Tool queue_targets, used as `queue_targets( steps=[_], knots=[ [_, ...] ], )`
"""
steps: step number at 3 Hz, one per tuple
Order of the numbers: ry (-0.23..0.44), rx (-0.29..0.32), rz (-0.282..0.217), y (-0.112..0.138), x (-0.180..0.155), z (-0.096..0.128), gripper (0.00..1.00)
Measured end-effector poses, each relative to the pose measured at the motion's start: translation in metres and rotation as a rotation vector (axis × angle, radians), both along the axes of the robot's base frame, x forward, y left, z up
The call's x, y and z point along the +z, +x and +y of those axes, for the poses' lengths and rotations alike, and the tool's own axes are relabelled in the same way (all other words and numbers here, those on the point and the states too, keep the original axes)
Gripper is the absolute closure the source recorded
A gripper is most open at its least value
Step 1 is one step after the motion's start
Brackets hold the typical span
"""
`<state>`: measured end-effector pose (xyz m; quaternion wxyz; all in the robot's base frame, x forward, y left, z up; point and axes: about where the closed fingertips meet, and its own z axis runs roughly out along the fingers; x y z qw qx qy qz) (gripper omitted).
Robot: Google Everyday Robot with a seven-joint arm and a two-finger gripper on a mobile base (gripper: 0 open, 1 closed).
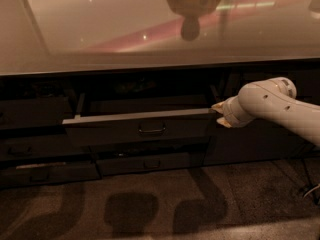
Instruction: Open top drawer
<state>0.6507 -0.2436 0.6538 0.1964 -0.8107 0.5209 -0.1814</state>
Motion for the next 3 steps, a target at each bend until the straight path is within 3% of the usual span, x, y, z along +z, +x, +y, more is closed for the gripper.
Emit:
queue_targets(
  steps=[3],
  knots=[
    [0.0, 0.007, -0.016, -0.0195, -0.0029, -0.0033, 1.0]
  ],
)
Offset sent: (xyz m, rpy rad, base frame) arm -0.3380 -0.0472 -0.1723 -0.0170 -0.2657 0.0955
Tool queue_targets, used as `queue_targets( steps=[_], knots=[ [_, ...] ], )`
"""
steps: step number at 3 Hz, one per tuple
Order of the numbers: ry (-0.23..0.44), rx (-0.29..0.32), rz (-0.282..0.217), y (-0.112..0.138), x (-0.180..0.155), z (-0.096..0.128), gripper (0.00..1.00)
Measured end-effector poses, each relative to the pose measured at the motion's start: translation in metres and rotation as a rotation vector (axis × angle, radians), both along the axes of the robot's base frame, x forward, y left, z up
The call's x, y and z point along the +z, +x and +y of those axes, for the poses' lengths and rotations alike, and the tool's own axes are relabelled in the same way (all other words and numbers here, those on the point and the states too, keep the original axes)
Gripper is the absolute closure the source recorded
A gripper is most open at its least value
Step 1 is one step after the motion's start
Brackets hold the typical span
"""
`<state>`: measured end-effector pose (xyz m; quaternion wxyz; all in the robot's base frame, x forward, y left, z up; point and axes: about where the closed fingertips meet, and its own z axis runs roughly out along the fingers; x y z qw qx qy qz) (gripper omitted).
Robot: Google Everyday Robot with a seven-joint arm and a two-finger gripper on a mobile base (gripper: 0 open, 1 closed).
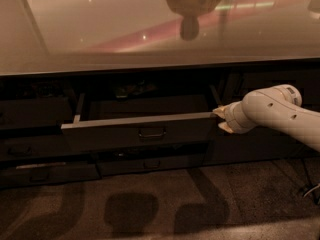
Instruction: Open top drawer
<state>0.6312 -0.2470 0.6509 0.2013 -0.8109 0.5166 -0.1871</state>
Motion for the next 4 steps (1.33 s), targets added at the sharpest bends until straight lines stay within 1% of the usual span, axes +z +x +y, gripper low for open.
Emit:
queue_targets(
  steps=[1, 2, 3, 4],
  knots=[
    [0.0, 0.0, 0.0, 0.0, 0.0, 0.0, 1.0],
    [0.001, 0.003, -0.024, -0.003, 0.012, 0.002, 1.0],
    [0.001, 0.016, -0.108, -0.02, 0.052, 0.01, 1.0],
    [-0.007, 0.035, -0.235, -0.049, 0.115, 0.019, 1.0]
  ],
)
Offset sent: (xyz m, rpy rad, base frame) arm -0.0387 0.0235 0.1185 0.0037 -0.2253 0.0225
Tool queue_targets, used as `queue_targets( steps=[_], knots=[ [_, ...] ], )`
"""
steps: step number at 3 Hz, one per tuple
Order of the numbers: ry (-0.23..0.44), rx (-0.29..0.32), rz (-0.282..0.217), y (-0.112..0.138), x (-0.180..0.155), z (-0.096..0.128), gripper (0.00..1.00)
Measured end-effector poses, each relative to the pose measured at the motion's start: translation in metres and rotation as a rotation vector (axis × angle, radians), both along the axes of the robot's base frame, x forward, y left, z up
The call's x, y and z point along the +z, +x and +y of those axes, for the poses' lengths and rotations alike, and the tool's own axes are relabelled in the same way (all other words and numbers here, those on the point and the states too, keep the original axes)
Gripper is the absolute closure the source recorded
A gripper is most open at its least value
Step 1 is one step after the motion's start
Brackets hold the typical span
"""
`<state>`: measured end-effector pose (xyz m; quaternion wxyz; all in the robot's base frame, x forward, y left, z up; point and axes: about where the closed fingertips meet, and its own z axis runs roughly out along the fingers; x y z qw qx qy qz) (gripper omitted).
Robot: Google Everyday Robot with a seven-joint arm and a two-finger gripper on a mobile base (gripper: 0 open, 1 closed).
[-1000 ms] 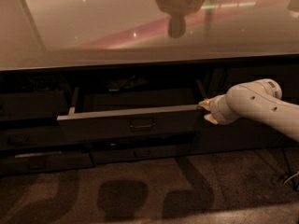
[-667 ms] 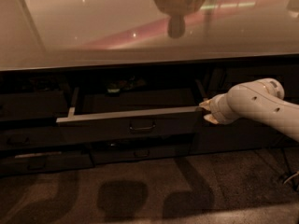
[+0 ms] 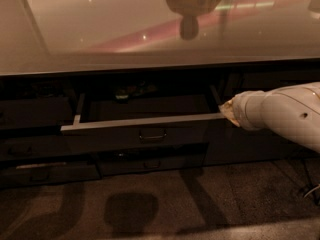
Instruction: Open top drawer
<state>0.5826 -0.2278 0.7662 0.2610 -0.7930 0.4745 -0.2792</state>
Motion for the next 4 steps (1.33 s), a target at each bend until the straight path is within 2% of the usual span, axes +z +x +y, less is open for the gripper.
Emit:
queue_targets(
  steps=[1, 2, 3, 4],
  knots=[
    [0.0, 0.0, 0.0, 0.0, 0.0, 0.0, 1.0],
    [0.054, 0.017, 0.012, 0.002, -0.002, -0.001, 1.0],
    [0.245, 0.056, 0.078, 0.001, -0.016, -0.005, 1.0],
    [0.481, 0.168, 0.106, -0.001, -0.015, -0.001, 1.0]
  ],
)
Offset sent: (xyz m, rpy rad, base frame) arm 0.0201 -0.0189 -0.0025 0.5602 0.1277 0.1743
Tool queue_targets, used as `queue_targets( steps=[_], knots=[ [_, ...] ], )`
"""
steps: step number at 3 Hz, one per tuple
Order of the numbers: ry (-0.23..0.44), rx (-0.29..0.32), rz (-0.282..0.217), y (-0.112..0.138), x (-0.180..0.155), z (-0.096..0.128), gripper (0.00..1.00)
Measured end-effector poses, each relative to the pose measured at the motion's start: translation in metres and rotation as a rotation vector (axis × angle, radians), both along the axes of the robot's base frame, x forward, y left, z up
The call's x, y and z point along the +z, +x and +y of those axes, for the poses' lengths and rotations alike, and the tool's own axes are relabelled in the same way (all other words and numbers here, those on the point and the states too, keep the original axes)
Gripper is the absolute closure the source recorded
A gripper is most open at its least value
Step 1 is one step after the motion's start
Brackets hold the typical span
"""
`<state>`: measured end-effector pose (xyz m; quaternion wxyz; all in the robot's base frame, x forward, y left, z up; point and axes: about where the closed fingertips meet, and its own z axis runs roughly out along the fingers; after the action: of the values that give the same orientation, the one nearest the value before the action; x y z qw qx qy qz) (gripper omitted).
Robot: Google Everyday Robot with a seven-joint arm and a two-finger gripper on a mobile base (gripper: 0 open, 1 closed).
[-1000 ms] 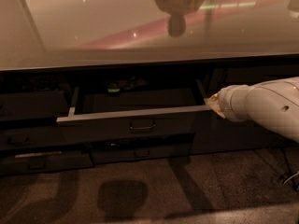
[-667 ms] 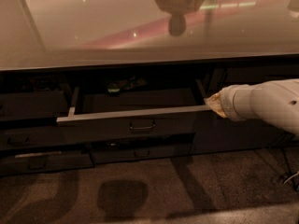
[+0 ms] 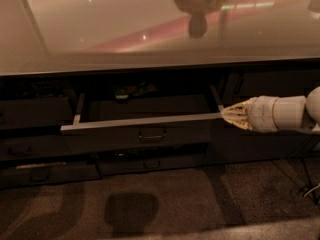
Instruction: Open top drawer
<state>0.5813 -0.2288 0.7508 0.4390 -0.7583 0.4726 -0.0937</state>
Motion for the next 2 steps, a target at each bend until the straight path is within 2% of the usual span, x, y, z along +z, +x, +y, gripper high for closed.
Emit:
queue_targets(
  steps=[1, 2],
  knots=[
    [0.06, 0.072, -0.02, 0.0049, 0.0052, -0.0041, 1.0],
    [0.075, 0.081, 0.029, -0.0013, -0.0033, 0.0055, 1.0]
  ],
)
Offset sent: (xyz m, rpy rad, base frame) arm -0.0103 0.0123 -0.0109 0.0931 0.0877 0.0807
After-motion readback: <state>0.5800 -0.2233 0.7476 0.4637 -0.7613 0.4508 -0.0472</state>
